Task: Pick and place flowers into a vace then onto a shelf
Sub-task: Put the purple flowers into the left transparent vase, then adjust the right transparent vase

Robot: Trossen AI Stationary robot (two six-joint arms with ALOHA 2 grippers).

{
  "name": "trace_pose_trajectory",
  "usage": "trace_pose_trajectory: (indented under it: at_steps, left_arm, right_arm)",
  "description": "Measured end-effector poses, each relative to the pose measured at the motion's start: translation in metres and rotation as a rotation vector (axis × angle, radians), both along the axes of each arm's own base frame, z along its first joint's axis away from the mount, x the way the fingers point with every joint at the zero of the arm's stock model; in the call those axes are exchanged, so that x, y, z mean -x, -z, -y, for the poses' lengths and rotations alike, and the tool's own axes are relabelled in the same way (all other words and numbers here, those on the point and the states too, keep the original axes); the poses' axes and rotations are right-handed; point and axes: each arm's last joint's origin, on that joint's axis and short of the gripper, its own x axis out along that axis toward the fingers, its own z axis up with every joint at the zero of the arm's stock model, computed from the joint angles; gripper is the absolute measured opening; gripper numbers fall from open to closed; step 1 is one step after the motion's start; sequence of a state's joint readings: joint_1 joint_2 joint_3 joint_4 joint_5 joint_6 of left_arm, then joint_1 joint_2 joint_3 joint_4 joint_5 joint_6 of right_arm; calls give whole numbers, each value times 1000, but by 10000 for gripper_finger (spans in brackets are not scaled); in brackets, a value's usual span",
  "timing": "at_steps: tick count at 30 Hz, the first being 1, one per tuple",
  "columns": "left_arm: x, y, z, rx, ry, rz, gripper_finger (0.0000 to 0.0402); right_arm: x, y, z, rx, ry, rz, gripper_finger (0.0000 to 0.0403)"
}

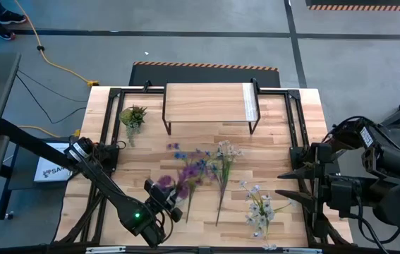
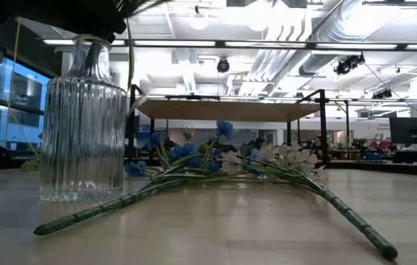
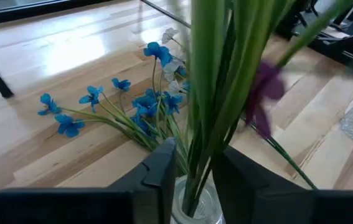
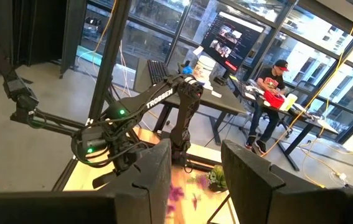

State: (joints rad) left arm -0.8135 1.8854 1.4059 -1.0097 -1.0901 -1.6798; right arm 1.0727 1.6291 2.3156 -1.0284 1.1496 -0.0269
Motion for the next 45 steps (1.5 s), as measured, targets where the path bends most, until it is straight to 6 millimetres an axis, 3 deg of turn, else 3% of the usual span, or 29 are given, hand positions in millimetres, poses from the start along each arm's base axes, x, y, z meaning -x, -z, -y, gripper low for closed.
trace_pose_trajectory:
  at_steps: [19, 30, 39, 45]
  left_arm:
    - [5, 0, 6, 13, 22, 6, 217]
    - [23, -1, 19, -2, 74, 4, 205]
    - [44, -3, 38, 140, 85, 70, 202]
    - [38, -4, 51, 282, 121, 98, 201]
  right_arm:
    - [0, 0, 0, 8, -1, -1, 134]
    - [0, 0, 0, 9, 5, 1, 134]
    - [0, 0, 0, 8, 6, 2, 134]
    - [0, 0, 0, 25, 4, 0, 134]
